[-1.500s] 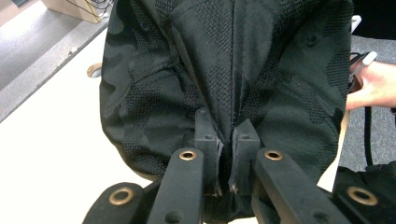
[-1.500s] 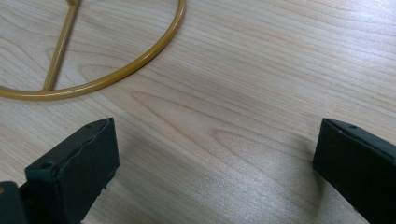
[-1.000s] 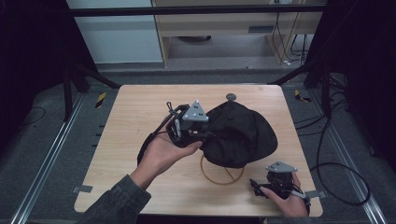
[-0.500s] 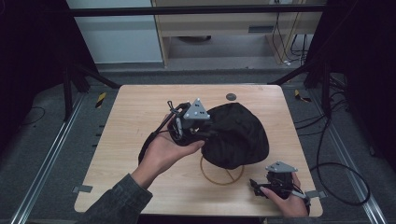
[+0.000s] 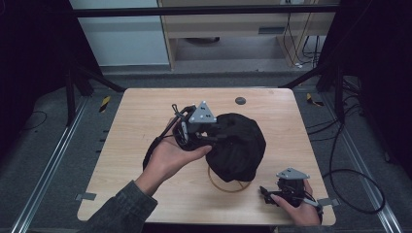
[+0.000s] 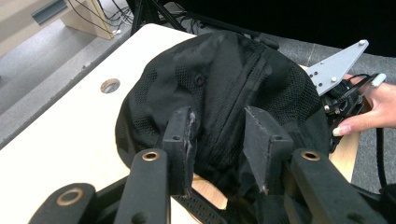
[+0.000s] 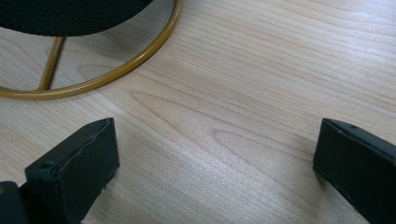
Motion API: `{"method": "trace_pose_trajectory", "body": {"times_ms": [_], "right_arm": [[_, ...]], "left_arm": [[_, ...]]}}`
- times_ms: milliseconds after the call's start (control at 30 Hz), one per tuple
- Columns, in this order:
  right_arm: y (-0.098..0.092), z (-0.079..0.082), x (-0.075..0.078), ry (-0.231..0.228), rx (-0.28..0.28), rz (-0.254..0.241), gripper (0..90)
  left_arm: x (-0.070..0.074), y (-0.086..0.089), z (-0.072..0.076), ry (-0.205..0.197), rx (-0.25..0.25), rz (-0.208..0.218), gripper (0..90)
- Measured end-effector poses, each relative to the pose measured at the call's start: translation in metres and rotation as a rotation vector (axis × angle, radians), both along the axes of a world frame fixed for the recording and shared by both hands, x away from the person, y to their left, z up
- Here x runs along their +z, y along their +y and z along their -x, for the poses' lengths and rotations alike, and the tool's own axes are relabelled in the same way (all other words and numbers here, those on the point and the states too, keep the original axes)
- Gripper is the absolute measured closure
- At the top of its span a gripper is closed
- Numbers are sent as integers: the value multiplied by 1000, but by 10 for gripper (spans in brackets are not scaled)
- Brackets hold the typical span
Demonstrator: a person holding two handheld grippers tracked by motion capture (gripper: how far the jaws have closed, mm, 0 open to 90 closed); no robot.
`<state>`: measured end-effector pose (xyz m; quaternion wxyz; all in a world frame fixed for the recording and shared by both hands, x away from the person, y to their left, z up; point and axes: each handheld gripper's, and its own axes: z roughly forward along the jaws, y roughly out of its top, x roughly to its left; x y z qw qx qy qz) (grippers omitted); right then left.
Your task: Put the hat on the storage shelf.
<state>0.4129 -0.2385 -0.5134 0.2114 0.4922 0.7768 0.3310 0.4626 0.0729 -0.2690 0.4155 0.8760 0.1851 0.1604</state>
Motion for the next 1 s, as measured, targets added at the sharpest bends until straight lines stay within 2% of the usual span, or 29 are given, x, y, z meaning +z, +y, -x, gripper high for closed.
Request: {"method": "trace_pose_trajectory", "body": {"times_ms": [500,1000], "right_arm": [[0,0,0,0,0,0,4],[0,0,0,0,0,1,4]], "left_arm": [[9,12,3,-11,4,31,562],[17,31,6,-28,28,48,425]]}}
